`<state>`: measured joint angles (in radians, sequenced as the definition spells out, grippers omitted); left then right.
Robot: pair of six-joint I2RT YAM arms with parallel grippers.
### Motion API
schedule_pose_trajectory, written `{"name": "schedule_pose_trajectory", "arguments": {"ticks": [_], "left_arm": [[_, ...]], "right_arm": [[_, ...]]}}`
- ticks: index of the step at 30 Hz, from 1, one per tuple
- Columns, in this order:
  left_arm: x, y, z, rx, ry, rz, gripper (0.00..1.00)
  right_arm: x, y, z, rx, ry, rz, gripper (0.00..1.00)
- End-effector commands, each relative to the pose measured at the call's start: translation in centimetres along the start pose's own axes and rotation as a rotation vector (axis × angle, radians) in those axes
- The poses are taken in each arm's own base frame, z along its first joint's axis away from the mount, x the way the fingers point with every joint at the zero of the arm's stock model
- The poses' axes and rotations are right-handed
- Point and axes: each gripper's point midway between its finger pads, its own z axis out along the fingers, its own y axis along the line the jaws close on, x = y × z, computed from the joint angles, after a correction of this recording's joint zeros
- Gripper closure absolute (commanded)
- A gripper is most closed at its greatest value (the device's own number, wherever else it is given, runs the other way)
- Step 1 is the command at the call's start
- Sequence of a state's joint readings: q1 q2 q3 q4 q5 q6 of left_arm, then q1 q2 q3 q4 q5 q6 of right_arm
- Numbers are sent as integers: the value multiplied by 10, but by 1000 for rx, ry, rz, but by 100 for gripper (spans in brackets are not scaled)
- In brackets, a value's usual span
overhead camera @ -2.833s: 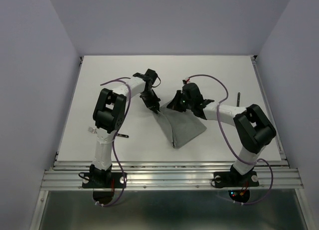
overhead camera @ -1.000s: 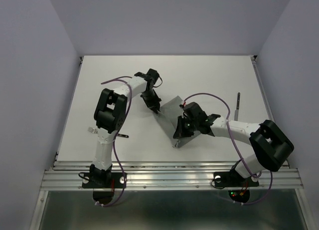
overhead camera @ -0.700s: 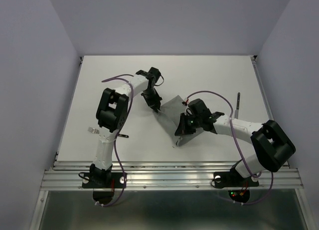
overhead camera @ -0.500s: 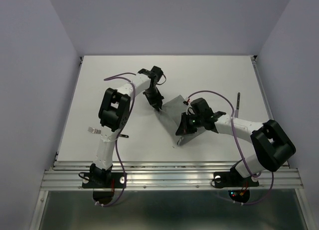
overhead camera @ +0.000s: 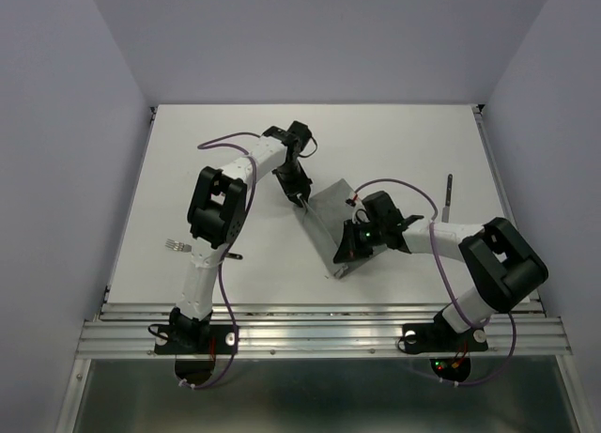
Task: Fold the napkin into a case and place the utensils inside
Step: Fold the lower triangle-folded napkin at the center of the board.
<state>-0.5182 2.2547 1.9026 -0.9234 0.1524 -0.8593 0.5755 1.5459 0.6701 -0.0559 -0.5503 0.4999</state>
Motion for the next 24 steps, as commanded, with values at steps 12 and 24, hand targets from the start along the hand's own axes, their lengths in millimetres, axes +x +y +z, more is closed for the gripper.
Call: {"name": "schedule_pose_trajectory", "arguments": {"ticks": [12,24], "left_arm": [[-22,-31,-39,77,-142,52,51],[-34,-27,-65,52,-263,143,51]], "right_arm": [[4,-6,3,-94,-23,40,99],[2,-8,3,-132,-21,72,99]]}}
